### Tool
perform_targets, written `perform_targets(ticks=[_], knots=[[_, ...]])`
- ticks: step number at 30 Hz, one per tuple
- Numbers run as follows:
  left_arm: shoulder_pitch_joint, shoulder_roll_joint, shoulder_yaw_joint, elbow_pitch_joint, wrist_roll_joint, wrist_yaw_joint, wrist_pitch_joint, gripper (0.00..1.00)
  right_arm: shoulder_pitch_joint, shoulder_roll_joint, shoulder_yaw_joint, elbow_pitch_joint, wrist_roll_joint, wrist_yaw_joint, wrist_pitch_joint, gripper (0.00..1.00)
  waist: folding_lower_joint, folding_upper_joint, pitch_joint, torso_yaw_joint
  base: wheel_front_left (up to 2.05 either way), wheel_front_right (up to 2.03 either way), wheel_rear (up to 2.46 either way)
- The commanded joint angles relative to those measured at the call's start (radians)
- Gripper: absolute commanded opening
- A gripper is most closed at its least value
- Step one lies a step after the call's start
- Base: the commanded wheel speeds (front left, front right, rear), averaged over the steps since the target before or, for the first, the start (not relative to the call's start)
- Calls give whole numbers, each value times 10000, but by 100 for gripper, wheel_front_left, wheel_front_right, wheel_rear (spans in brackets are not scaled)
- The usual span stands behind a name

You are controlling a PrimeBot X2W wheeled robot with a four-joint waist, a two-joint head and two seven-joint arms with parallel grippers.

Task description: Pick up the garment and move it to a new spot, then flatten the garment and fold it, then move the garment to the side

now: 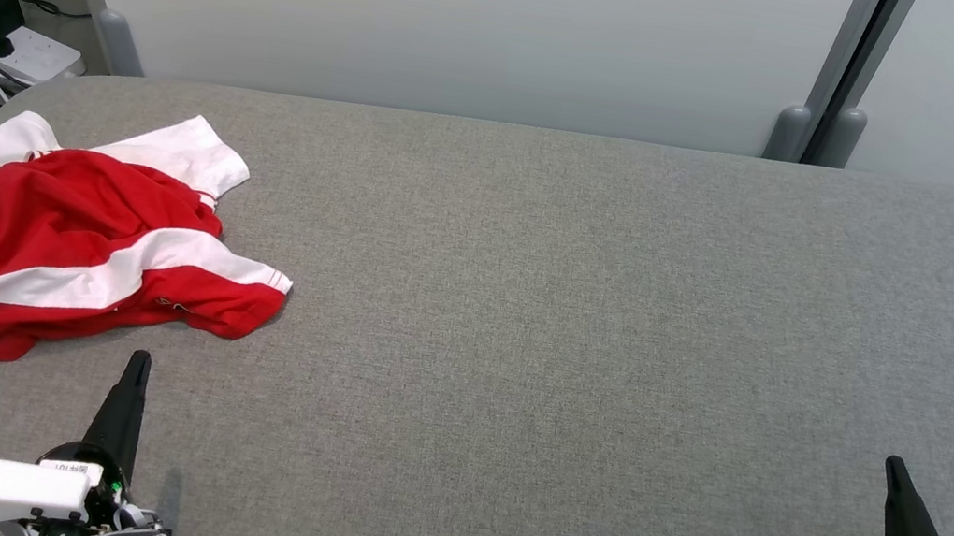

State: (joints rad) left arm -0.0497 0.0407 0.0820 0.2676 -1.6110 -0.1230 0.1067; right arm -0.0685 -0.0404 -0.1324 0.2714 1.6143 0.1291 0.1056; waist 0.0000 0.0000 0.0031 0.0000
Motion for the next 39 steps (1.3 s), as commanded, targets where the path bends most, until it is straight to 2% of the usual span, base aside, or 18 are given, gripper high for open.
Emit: perform_targets(ticks=[1,39], knots=[[-582,95,314,-228,20,-77,62,0,-394,-98,190,-267,-53,16,73,0,0,0,0,0,0,0,0],[-582,95,314,-228,20,-77,62,0,-394,-98,190,-267,-53,16,73,0,0,0,0,0,0,0,0]])
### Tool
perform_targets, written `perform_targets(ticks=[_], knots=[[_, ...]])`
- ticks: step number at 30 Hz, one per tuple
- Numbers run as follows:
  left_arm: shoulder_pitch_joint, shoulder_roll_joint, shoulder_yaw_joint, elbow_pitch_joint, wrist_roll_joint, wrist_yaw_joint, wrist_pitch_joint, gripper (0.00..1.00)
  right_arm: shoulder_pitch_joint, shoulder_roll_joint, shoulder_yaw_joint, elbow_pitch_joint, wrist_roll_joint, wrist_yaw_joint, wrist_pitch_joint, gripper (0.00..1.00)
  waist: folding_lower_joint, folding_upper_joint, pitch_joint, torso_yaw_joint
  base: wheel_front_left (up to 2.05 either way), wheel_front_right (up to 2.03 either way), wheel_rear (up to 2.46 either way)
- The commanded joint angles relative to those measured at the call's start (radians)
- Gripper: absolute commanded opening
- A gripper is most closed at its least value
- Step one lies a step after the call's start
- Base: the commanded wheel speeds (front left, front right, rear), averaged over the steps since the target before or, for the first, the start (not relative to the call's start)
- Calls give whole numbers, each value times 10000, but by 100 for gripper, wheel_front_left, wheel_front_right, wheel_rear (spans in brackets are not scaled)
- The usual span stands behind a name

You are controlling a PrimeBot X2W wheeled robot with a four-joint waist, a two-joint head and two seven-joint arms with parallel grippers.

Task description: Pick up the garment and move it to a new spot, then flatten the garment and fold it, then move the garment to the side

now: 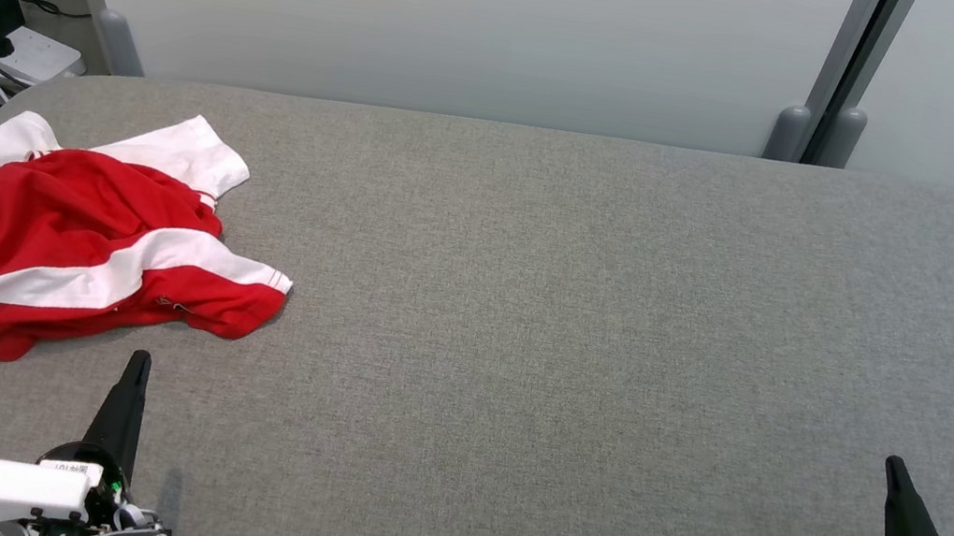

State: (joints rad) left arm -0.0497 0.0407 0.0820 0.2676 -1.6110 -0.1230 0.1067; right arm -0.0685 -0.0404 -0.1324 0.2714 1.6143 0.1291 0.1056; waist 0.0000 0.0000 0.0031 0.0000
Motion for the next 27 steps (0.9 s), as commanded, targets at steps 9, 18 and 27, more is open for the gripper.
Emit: perform_targets(ticks=[9,18,27], knots=[[-582,95,314,-228,20,-77,62,0,-394,-98,190,-267,-53,16,73,0,0,0,0,0,0,0,0],[-582,95,314,-228,20,-77,62,0,-394,-98,190,-267,-53,16,73,0,0,0,0,0,0,0,0],[-582,95,314,-228,20,-77,62,0,-394,-98,190,-267,-53,16,73,0,0,0,0,0,0,0,0]])
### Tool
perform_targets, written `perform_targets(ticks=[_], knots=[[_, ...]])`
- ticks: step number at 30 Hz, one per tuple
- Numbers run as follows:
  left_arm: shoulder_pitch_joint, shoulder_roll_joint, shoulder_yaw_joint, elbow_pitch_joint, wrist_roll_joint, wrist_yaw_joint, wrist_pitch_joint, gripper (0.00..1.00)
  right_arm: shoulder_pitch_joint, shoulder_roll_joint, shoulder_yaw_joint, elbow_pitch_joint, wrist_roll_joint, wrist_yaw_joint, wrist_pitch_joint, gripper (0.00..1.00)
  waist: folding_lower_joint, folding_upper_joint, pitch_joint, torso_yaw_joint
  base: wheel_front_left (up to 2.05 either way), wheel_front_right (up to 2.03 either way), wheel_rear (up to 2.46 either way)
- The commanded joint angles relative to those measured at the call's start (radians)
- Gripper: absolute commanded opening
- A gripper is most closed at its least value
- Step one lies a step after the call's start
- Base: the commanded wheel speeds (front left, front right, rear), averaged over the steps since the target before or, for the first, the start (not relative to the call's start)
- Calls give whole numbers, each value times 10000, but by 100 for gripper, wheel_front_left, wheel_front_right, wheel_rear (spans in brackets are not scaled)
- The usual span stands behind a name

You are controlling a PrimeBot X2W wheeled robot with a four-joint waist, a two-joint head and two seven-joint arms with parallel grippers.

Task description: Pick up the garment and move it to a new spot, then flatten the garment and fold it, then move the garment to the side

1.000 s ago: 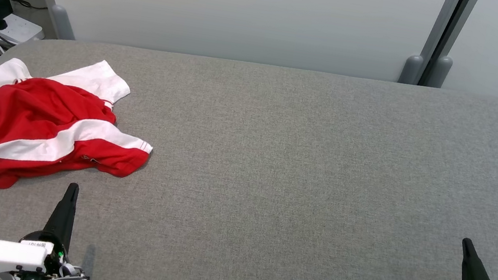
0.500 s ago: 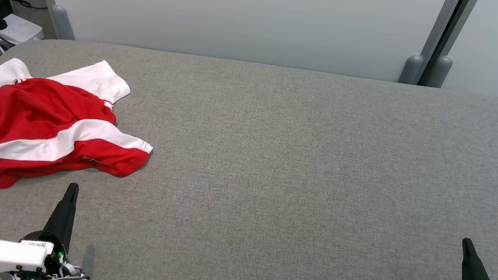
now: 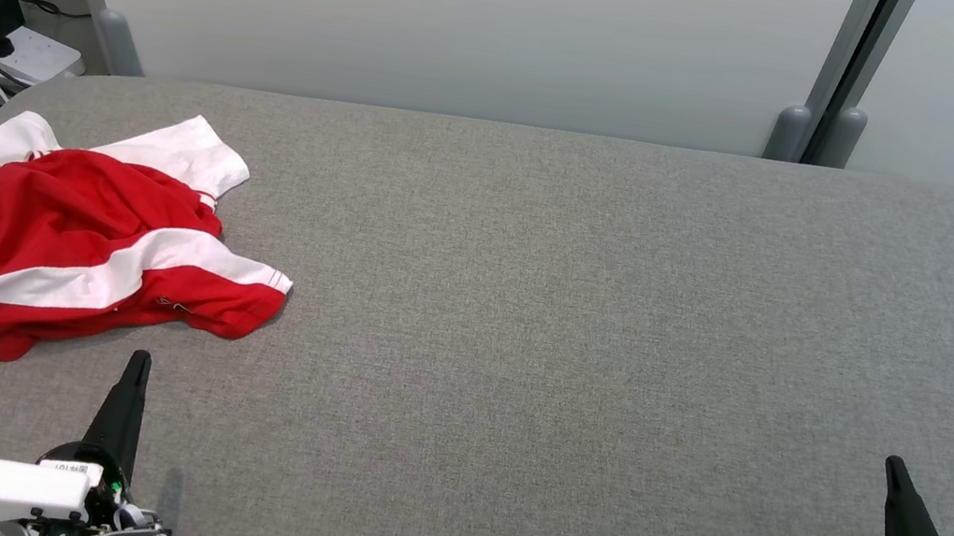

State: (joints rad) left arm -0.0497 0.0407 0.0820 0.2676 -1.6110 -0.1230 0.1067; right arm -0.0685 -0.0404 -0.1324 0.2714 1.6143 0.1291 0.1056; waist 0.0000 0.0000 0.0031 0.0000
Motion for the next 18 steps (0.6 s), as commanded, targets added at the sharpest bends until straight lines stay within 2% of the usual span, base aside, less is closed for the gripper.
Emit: perform_targets(ticks=[1,18], knots=[[-582,95,314,-228,20,-77,62,0,-394,-98,190,-267,-53,16,73,0,0,0,0,0,0,0,0],[-582,95,314,-228,20,-77,62,0,-394,-98,190,-267,-53,16,73,0,0,0,0,0,0,0,0]])
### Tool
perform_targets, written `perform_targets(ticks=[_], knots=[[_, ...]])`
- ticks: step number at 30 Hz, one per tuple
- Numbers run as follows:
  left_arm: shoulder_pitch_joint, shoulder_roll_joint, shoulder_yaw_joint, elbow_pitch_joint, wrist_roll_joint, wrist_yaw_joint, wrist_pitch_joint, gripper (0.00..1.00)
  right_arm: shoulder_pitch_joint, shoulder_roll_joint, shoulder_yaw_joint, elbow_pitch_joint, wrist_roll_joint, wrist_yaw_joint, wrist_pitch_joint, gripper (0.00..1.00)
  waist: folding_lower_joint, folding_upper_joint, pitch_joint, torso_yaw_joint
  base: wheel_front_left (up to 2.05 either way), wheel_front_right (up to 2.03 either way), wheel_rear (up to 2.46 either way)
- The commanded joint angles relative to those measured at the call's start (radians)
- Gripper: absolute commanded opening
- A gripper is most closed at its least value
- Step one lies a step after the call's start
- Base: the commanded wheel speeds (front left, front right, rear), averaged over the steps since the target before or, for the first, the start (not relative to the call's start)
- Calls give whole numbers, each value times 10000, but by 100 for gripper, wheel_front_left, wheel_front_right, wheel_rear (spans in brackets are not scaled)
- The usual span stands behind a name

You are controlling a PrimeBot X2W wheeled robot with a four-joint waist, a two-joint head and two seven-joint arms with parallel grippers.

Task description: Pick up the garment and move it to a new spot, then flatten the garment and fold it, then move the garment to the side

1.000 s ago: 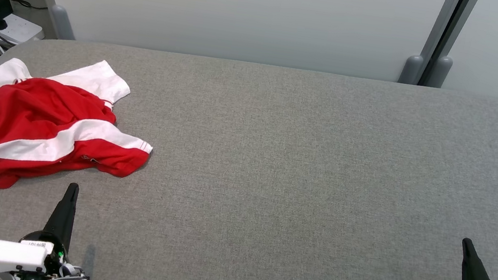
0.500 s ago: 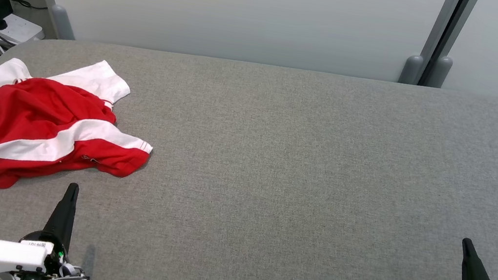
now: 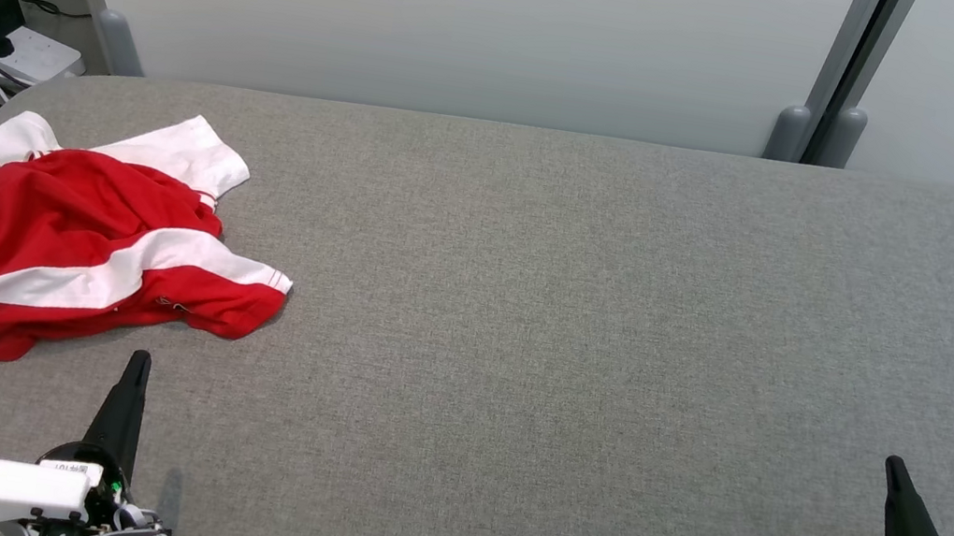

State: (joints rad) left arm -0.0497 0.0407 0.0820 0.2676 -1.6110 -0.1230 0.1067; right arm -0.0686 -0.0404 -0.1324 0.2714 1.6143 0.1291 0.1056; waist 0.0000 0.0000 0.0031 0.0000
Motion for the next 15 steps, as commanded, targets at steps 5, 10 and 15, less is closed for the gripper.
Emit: perform_targets(ticks=[5,10,15], knots=[[-582,95,314,-228,20,-77,62,0,-393,-98,190,-267,-53,16,73,0,0,0,0,0,0,0,0],[-582,95,314,-228,20,-77,62,0,-393,-98,190,-267,-53,16,73,0,0,0,0,0,0,0,0],[-582,95,314,-228,20,-77,62,0,-393,-98,190,-267,-53,16,73,0,0,0,0,0,0,0,0]])
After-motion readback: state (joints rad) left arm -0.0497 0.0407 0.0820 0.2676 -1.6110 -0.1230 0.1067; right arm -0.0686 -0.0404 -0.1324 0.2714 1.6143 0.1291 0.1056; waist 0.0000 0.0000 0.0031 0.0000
